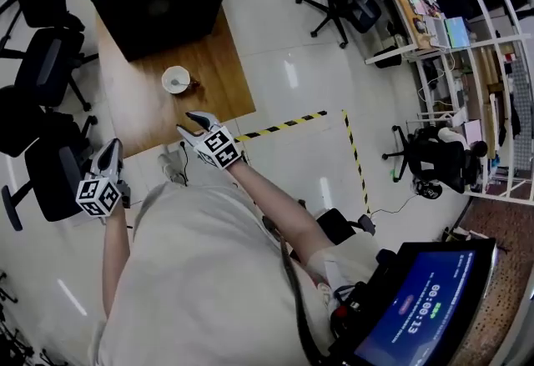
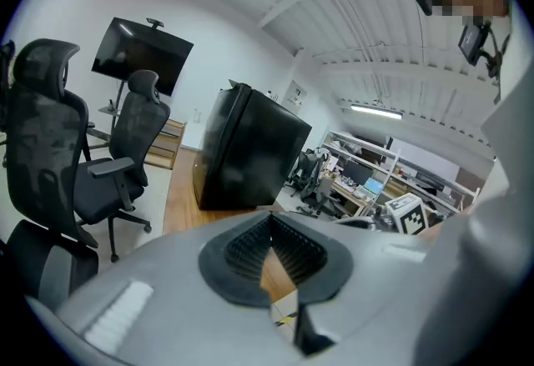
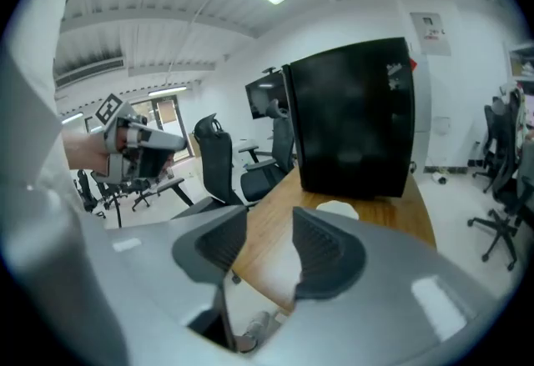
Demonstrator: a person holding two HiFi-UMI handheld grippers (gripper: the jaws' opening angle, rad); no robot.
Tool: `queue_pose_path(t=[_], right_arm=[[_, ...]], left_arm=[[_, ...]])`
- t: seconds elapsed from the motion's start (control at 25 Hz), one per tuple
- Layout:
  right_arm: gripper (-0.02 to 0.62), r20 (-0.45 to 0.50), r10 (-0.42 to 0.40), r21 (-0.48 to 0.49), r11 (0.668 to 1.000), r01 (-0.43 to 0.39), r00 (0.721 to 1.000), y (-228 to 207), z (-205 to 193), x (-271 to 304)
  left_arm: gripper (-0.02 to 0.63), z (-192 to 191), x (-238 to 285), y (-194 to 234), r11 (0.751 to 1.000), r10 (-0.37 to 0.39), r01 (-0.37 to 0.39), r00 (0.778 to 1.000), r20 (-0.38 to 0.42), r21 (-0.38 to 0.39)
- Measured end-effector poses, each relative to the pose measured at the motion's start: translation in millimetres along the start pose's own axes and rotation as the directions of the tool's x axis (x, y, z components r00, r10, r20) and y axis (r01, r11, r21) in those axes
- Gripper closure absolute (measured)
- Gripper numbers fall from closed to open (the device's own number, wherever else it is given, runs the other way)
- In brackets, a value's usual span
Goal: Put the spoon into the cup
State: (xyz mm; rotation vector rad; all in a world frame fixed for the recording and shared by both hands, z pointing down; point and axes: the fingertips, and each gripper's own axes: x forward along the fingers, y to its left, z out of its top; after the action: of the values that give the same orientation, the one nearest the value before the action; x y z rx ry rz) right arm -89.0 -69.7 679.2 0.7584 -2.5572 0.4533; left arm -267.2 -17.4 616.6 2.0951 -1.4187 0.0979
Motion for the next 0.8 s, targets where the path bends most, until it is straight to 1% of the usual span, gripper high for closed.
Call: queue_pose_path(t=[0.16, 0.28, 0.44, 0.52, 0.56, 0.6, 0.72, 0.8], right_arm=[[0.439, 0.093, 0.009, 0.075, 0.997, -0.016, 0.996, -15, 6, -56], [0.445, 0.148, 0.005, 0.087, 0.996, -0.018, 0.989, -23, 6, -106], [0.47, 0.224, -0.026, 0.073, 0.997, 0.01, 0.974, -33, -3, -175], [0.482, 0.253, -0.032, 0.1, 0.995, 0.006, 0.967, -38, -14, -206], [0.496, 0.272, -0.027, 0.129, 0.992, -0.008, 0.962, -40, -20, -222], [0.525, 0.294, -0.019, 0.164, 0.986, -0.031, 0.956, -42, -25, -238], [0.546, 0.356, 0.008, 0.254, 0.962, -0.105, 0.934, -48, -40, -278], [0.548, 0.368, 0.028, 0.287, 0.947, -0.142, 0.929, -49, -51, -297]], left_arm=[[0.606, 2, -2, -25, 0.998, 0.04, -0.041, 0.999, 0.025, 0.041], [0.604, -2, -1, -54, 0.997, 0.057, -0.059, 0.997, 0.045, 0.056], [0.604, -24, -2, -96, 0.995, 0.076, -0.078, 0.996, 0.045, 0.064], [0.604, -38, -9, -116, 0.993, 0.096, -0.099, 0.994, 0.047, 0.062], [0.604, -45, -14, -127, 0.992, 0.106, -0.109, 0.993, 0.049, 0.059], [0.604, -54, -18, -138, 0.991, 0.115, -0.118, 0.992, 0.05, 0.056], [0.604, -81, -33, -167, 0.988, 0.146, -0.148, 0.988, 0.048, 0.048], [0.604, -99, -46, -183, 0.985, 0.167, -0.169, 0.985, 0.044, 0.042]])
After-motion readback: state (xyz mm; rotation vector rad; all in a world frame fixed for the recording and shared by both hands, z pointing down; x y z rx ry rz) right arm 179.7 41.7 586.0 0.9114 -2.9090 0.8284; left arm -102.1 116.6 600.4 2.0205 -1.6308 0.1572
